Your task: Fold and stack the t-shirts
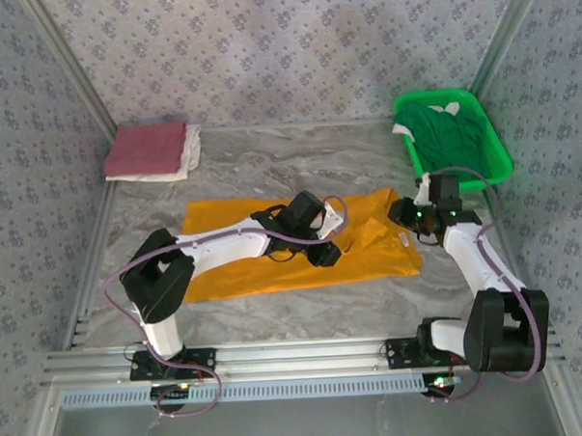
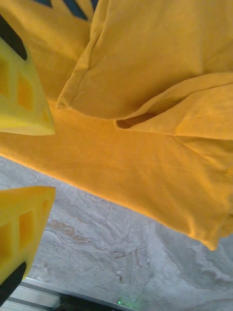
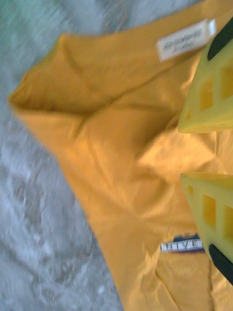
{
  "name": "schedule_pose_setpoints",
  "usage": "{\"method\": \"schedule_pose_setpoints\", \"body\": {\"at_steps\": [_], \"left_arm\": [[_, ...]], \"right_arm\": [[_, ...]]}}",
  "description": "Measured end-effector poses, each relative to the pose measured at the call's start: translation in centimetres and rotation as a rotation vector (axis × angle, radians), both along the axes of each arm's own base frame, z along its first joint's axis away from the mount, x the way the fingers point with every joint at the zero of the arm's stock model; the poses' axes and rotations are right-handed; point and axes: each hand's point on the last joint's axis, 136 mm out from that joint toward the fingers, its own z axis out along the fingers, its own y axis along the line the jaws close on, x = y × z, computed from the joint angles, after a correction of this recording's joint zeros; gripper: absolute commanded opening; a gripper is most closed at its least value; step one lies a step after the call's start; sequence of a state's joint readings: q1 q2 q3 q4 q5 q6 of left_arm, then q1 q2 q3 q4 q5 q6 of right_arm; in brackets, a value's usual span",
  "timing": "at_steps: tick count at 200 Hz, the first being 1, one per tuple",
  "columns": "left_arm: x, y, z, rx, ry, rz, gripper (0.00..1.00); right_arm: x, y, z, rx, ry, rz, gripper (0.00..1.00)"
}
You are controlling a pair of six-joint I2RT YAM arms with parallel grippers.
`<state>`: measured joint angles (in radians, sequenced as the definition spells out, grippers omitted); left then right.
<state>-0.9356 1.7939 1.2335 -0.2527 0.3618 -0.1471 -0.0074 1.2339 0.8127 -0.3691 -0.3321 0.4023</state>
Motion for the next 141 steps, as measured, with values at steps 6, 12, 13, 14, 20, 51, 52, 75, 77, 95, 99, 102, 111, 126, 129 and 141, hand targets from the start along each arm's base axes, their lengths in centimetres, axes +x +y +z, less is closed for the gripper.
{"method": "schedule_pose_setpoints", "body": {"at_steps": [6,12,13,14,20,51,52,75,77,95,99,102,111,126,129,141], "left_arm": [[0.4,0.0,0.1,-0.008,-0.007,0.006,0.32],[0.8,0.0,0.3,-0.014,-0.014,0.015,0.33],[0.8,0.0,0.3,-0.016,-0.015,0.015,0.33],[0.9,0.0,0.3,-0.018,-0.016,0.016,0.33],[1.3,0.0,0.5,-0.024,-0.023,0.024,0.33],[2.9,-0.3,1.0,-0.04,-0.045,0.045,0.34],[3.0,-0.3,1.0,-0.041,-0.045,0.045,0.34],[3.2,-1.4,0.6,-0.031,-0.073,0.025,0.35],[3.2,-1.4,0.5,-0.028,-0.075,0.022,0.35],[2.7,-2.2,-0.5,0.001,-0.077,-0.006,0.37],[2.7,-2.4,-0.8,0.01,-0.075,-0.011,0.37],[2.6,-2.5,-1.0,0.014,-0.075,-0.016,0.38],[2.4,-2.8,-1.6,0.027,-0.075,-0.029,0.38],[1.9,-3.0,-2.7,0.051,-0.071,-0.046,0.51],[1.9,-3.0,-2.9,0.056,-0.075,-0.053,0.51],[1.7,-2.9,-3.4,0.069,-0.071,-0.058,0.51]], "right_arm": [[0.6,0.7,0.7,-0.018,-0.004,0.02,0.3],[1.2,1.5,1.3,-0.034,-0.006,0.041,0.3],[1.4,1.6,1.5,-0.04,-0.006,0.044,0.3],[1.5,1.7,1.6,-0.042,-0.006,0.046,0.3],[2.2,2.4,2.0,-0.062,0.003,0.066,0.3],[5.2,4.6,0.5,-0.168,0.112,0.127,0.36],[5.2,4.6,0.4,-0.169,0.116,0.127,0.36],[6.0,4.2,-2.4,-0.25,0.252,0.132,0.39],[6.0,4.2,-2.5,-0.255,0.258,0.134,0.39],[6.3,4.2,-4.1,-0.316,0.337,0.16,0.44],[6.3,4.4,-4.4,-0.322,0.349,0.169,0.44],[6.3,4.5,-4.6,-0.331,0.36,0.175,0.44],[6.1,4.7,-5.2,-0.347,0.387,0.191,0.44],[5.7,4.9,-6.0,-0.367,0.43,0.212,0.44],[5.6,5.0,-6.1,-0.37,0.436,0.217,0.44],[5.3,5.0,-6.7,-0.379,0.458,0.23,0.42]]}}
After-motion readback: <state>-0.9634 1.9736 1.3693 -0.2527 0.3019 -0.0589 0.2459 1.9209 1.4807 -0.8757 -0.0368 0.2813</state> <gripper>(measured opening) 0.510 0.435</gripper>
